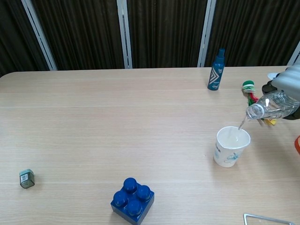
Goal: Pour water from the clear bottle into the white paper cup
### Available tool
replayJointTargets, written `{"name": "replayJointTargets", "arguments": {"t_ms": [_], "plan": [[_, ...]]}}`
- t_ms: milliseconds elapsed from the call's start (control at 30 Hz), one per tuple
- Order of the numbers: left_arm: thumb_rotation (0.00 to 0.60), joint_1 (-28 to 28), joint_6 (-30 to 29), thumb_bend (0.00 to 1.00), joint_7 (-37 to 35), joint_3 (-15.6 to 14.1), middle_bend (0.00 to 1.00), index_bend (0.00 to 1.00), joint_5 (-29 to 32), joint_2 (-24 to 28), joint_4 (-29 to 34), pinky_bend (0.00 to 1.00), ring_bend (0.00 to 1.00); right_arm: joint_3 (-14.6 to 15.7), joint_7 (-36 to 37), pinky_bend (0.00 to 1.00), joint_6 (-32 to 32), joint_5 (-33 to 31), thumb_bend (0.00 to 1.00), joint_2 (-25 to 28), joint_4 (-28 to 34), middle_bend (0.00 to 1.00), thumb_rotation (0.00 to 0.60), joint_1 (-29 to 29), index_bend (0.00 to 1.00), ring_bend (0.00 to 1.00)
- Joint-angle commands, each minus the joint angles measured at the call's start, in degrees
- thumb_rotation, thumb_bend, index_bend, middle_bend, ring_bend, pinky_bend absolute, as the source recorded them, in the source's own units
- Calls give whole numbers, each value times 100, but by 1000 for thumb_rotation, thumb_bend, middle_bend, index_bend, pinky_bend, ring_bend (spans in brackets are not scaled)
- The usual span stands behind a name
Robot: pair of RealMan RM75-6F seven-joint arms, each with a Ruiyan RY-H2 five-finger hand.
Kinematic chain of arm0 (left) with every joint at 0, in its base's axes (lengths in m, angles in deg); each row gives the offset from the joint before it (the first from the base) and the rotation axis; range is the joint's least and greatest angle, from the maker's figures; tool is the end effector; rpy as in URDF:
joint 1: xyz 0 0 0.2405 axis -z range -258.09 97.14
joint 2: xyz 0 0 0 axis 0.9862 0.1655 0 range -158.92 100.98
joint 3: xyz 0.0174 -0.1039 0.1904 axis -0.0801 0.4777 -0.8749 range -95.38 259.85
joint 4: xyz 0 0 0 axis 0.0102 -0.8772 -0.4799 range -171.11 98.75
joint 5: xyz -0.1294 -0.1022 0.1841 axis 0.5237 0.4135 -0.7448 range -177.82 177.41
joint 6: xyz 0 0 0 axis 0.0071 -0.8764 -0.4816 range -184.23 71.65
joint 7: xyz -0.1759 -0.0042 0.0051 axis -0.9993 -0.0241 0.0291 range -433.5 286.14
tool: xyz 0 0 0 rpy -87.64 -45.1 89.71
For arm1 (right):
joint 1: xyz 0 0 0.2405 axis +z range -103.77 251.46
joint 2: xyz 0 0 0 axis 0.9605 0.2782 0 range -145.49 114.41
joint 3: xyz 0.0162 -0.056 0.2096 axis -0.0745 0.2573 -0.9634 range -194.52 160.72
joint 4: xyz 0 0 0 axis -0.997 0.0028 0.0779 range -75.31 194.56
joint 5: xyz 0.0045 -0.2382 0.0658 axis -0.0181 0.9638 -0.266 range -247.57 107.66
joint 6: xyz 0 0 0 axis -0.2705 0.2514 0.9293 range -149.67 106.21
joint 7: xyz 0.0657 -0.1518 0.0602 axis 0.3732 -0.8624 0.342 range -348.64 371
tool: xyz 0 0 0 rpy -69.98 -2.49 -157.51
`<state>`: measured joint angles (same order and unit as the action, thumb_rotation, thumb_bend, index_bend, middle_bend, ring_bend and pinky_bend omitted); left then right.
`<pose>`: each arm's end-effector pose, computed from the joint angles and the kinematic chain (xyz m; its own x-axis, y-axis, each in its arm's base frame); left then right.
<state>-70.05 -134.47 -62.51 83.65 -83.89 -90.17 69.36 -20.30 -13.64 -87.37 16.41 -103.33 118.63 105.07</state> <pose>-0.2354 0.2243 0.0777 0.4179 0.1234 0.9001 0.9077 -0.0993 -0.4078 -0.2515 -0.3579 -0.0032 0.8623 0.0906 0.4982 -0.4416 -0.3468 0.8275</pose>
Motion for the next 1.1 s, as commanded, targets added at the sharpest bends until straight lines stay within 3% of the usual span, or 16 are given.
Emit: {"name": "replayJointTargets", "arguments": {"t_ms": [33,1100], "plan": [[600,-1,-3,0,-2,0,0,0,0,1,2,0,0,1,-6,499,0,-3,697,1,0,569,600,-2,503,482],[600,10,23,0,-4,-17,0,0,6,18,22,0,0,19,-22,499,-54,36,697,-37,-108,570,600,-14,502,484]]}}
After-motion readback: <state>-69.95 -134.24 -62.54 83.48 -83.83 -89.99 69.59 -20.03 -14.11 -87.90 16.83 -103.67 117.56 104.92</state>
